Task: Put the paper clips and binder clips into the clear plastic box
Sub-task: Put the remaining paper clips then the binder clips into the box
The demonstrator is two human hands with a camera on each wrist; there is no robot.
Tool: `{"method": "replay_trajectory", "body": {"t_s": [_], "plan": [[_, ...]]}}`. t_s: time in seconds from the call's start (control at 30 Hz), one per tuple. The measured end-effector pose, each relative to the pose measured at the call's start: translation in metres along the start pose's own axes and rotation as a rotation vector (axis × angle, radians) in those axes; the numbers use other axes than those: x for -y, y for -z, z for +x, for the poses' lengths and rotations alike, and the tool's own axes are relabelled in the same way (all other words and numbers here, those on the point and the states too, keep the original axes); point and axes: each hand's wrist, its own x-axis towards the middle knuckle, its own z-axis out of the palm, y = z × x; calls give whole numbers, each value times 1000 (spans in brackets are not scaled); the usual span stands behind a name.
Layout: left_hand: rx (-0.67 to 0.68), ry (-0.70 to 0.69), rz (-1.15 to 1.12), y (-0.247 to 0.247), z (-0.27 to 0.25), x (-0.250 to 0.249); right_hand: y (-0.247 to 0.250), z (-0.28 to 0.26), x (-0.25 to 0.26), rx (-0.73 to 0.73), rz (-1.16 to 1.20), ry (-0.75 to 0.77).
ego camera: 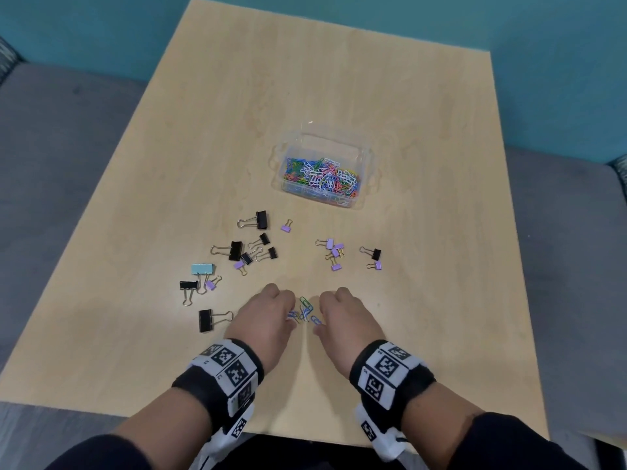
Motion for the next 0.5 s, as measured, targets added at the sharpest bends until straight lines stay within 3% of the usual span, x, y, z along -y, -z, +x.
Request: {"method": "replay_trajectory", "body": {"t_s": [0.5], "plan": [[16, 14, 174, -3, 0, -14, 4, 5, 5, 30, -119, 40]]}}
